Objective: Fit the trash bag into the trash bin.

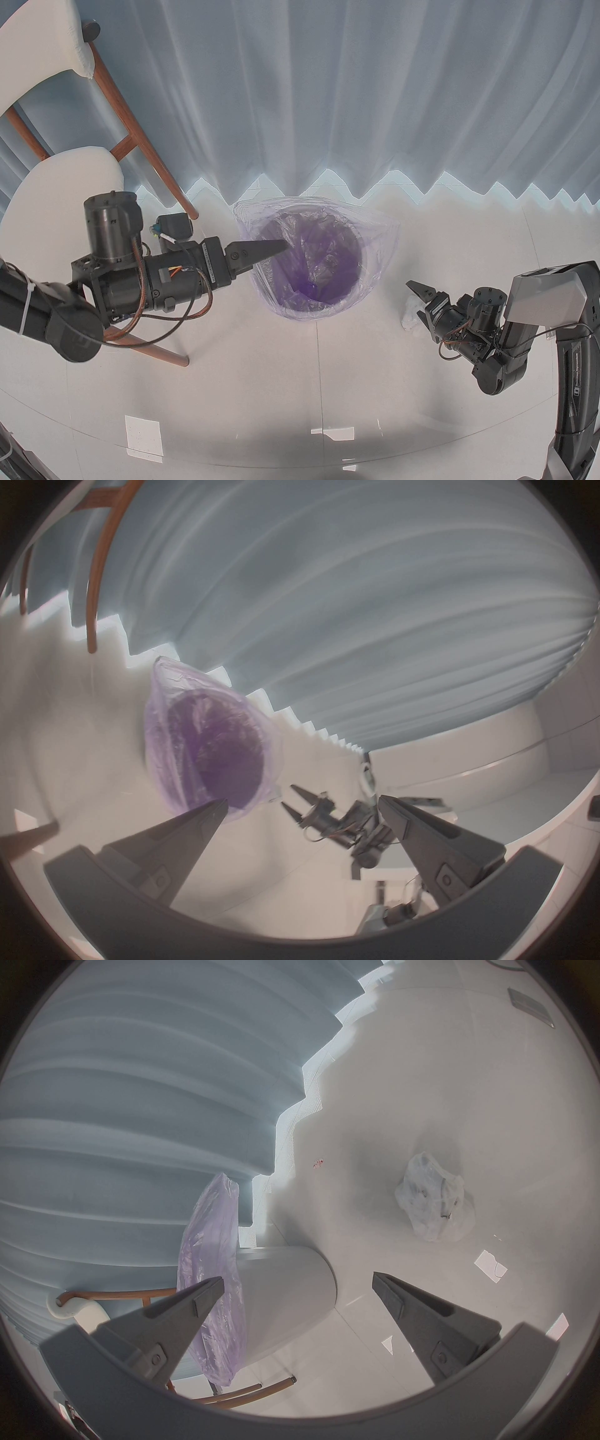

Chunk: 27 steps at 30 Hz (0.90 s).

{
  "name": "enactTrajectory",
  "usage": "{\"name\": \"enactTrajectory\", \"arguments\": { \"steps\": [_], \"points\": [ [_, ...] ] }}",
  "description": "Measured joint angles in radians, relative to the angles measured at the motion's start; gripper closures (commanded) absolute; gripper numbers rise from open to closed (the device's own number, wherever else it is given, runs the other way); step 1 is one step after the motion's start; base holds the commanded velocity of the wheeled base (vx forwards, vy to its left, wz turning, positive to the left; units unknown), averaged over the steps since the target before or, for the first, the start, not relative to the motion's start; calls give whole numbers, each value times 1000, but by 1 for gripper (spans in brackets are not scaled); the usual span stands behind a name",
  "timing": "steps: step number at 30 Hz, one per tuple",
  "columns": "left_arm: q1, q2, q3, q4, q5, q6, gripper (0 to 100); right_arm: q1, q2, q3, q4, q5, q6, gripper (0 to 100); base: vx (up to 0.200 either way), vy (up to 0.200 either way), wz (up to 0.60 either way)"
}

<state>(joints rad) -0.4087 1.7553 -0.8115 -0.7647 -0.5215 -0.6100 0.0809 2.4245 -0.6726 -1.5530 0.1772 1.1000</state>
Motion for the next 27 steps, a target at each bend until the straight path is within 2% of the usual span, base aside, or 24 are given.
{"name": "enactTrajectory", "arguments": {
  "steps": [5, 8, 10, 13, 16, 27],
  "points": [
    [8, 28, -170, 303, 92, 209, 0, 1, 6, -5, 0, 0, 2, 0, 0, 0, 0],
    [13, 72, -286, 417, 218, 352, 0, 2, 12, -9, 0, 0, 2, 0, 0, 0, 0],
    [16, 111, -342, 449, 308, 403, 0, 3, 15, -13, 0, 0, 2, 0, 0, 0, 0],
    [18, 175, -385, 475, 391, 445, 0, 4, 19, -15, 0, 0, 2, 0, 0, 0, 0],
    [18, 239, -428, 487, 440, 469, 0, 4, 22, -18, 0, 0, 3, 0, 0, 0, 0],
    [13, 375, -563, 499, 520, 480, 0, 5, 24, -18, 0, 0, 4, 0, 0, 0, 0]
  ]
}}
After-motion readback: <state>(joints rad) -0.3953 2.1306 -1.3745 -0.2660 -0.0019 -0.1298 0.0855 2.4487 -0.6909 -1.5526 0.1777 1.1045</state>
